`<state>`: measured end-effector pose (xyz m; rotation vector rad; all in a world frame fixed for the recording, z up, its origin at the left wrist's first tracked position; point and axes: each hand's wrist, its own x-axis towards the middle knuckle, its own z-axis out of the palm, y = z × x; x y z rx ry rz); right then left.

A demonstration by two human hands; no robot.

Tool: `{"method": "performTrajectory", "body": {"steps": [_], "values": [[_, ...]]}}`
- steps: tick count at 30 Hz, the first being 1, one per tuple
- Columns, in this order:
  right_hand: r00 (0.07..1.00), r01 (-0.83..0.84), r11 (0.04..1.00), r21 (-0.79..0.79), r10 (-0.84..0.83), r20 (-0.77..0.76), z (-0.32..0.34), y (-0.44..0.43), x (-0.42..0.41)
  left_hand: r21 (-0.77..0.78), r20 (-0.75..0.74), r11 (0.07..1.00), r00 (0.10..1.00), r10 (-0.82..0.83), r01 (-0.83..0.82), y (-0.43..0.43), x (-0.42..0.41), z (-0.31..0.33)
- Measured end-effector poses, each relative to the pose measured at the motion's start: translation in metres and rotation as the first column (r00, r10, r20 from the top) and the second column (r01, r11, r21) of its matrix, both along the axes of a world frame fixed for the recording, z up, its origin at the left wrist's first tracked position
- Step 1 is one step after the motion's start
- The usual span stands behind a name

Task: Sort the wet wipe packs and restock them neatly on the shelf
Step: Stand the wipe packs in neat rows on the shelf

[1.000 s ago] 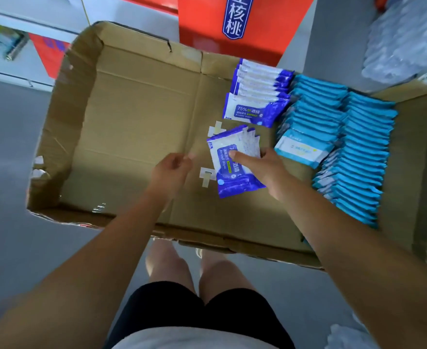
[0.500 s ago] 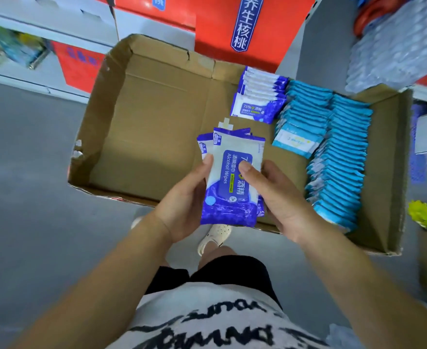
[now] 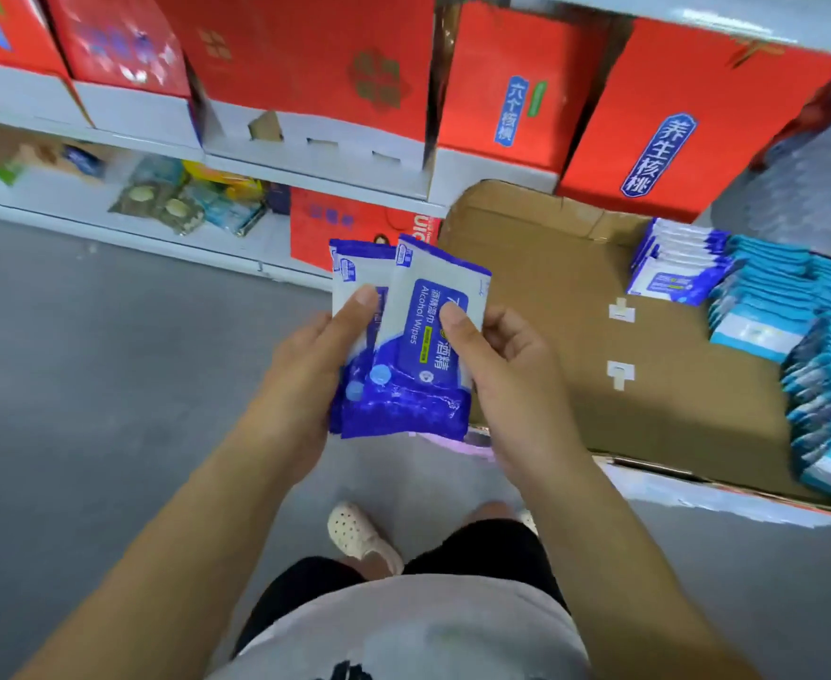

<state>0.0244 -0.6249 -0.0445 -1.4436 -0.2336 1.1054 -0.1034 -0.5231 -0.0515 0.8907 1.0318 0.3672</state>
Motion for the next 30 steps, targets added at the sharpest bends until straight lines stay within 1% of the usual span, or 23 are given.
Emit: {"method": "performTrajectory", "body": {"steps": [2, 5, 8, 11, 16, 20, 25, 30], "values": [[0.999, 0.008, 1.0, 0.028, -0.007, -0.043, 0.007, 0.021, -0.025, -0.024, 0.003, 0.999, 0.999, 0.047, -0.047, 0.019, -0.028, 0.011], [0.999, 0.0, 0.998, 0.059, 0.002, -0.048, 0.017, 0.049, -0.046, -0.032, 0.025, 0.998, 0.998, 0.053, -0.052, 0.043, -0.053, 0.027], [1.0, 0.004, 0.997, 0.077, -0.002, -0.026, 0.025, 0.076, -0.057, 0.023, -0.035, 0.996, 0.996, 0.082, -0.081, 0.067, -0.065, 0.035], [1.0, 0.029, 0.996, 0.086, -0.029, -0.004, 0.031, 0.106, -0.061, 0.047, -0.055, 0.991, 0.991, 0.126, -0.123, 0.095, -0.073, 0.044], [0.998, 0.047, 0.996, 0.073, -0.044, -0.045, 0.032, 0.169, -0.059, 0.102, -0.092, 0.982, 0.981, 0.171, -0.162, 0.158, -0.084, 0.058], [0.992, 0.045, 0.992, 0.121, -0.03, -0.124, 0.033, 0.225, -0.05, 0.131, -0.07, 0.974, 0.978, 0.194, -0.184, 0.219, -0.074, 0.065], [0.992, 0.051, 0.988, 0.144, -0.033, -0.124, 0.035, 0.3, -0.016, 0.186, -0.071, 0.964, 0.976, 0.205, -0.189, 0.314, -0.036, 0.075], [0.991, 0.096, 0.974, 0.204, -0.074, -0.114, 0.05, 0.379, 0.03, 0.171, -0.067, 0.964, 0.974, 0.218, -0.204, 0.419, 0.001, 0.084]]}}
